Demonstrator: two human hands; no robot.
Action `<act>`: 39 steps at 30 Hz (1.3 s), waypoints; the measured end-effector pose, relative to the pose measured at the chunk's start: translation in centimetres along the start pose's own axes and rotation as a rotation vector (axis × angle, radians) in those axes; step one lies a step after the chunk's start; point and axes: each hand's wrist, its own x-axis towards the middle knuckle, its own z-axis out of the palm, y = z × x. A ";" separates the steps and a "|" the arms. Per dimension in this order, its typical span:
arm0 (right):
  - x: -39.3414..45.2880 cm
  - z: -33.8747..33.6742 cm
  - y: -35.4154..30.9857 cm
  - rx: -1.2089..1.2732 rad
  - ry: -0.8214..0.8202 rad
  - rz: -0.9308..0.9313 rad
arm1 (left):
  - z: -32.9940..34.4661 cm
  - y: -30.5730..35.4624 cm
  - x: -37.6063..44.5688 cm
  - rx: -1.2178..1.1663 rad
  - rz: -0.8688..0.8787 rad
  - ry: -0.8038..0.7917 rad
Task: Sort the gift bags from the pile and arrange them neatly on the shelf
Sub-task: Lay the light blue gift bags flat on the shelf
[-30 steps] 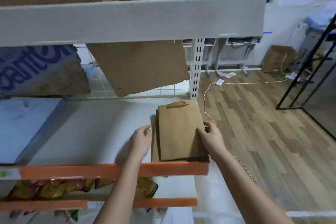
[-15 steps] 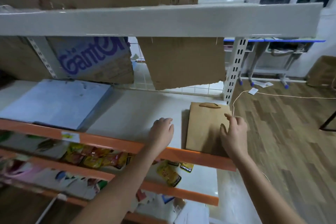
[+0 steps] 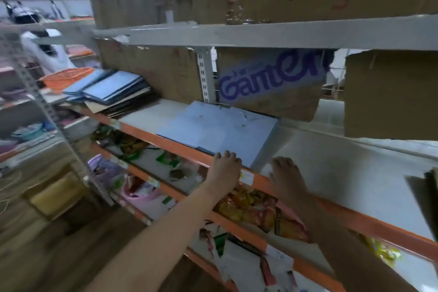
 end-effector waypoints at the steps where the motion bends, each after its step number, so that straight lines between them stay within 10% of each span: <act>1: 1.5 0.3 -2.3 0.000 -0.004 -0.034 | 0.7 -2.6 -0.5 0.007 -0.031 0.001; 27: 46.9 14.6 -46.7 0.307 -0.177 -0.342 | 19.6 -62.5 6.6 -0.118 -0.689 -0.001; 39: 61.6 21.1 -59.7 0.328 0.018 0.182 | 29.2 -90.1 15.7 -0.277 -0.642 0.051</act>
